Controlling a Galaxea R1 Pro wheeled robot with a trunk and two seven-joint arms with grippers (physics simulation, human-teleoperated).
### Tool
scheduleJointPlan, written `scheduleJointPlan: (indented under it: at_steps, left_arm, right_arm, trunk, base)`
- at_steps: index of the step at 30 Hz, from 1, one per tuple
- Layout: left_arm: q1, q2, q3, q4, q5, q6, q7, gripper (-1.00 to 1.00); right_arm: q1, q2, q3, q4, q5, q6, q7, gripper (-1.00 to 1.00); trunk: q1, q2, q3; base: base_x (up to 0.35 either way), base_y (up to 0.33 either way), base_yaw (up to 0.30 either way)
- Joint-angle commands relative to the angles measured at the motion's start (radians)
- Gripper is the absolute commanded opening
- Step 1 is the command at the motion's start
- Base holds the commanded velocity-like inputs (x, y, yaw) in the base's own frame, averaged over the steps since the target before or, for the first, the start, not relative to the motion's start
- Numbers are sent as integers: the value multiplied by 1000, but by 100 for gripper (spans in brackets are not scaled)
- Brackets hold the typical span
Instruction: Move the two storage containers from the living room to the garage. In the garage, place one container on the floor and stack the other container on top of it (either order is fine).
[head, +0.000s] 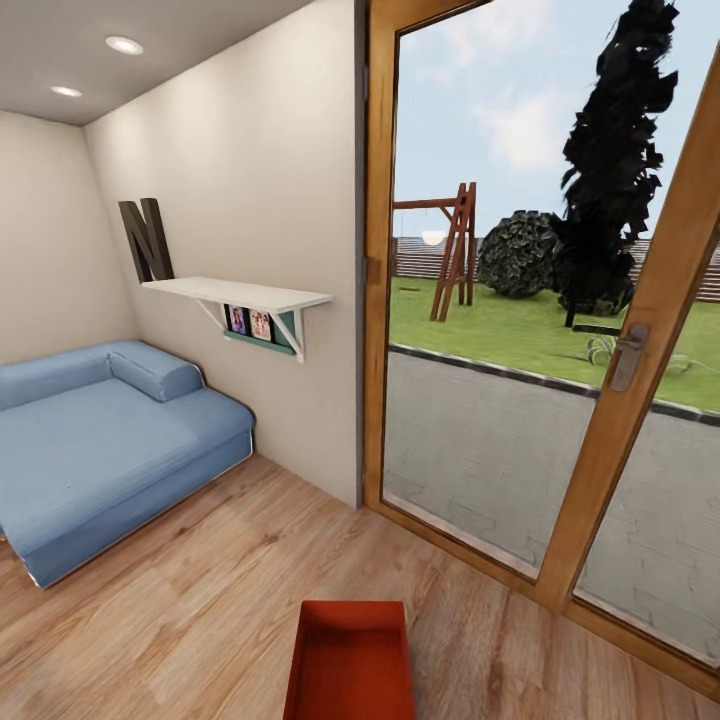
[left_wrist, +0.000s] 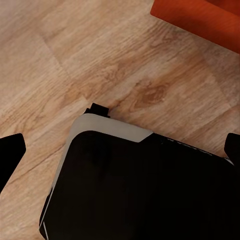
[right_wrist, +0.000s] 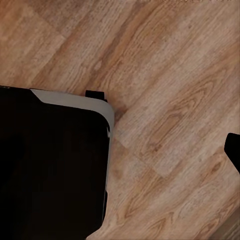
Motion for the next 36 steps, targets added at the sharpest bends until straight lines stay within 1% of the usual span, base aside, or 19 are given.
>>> scheduleJointPlan:
  at_steps: [1,23,30,36]
  left_arm:
    - [-1,0,-9,0,8,-3,3,100]
    - [-1,-2,-9,0,8,-3,3,100]
    - [-1,-2,-9,0,9,-3,5,100]
    - [-1,-2,-9,0,9,-3,5,100]
  right_arm:
    - [-2,0,9,3,-9,-6,-1,100]
    - [-1,2,10,3,-6,-2,0,100]
    - [-1,1,10,3,-6,-3,0,100]
    - [-1,1,10,3,-7,-2,0,100]
  trunk:
    - [0,-2,-2]
    - [0,-2,-2]
    - [0,-2,-2]
    - [0,-2,-2]
  base:
    - [0,0,0]
    - [0,3,0]
    - [0,222,0]
    - [0,73,0]
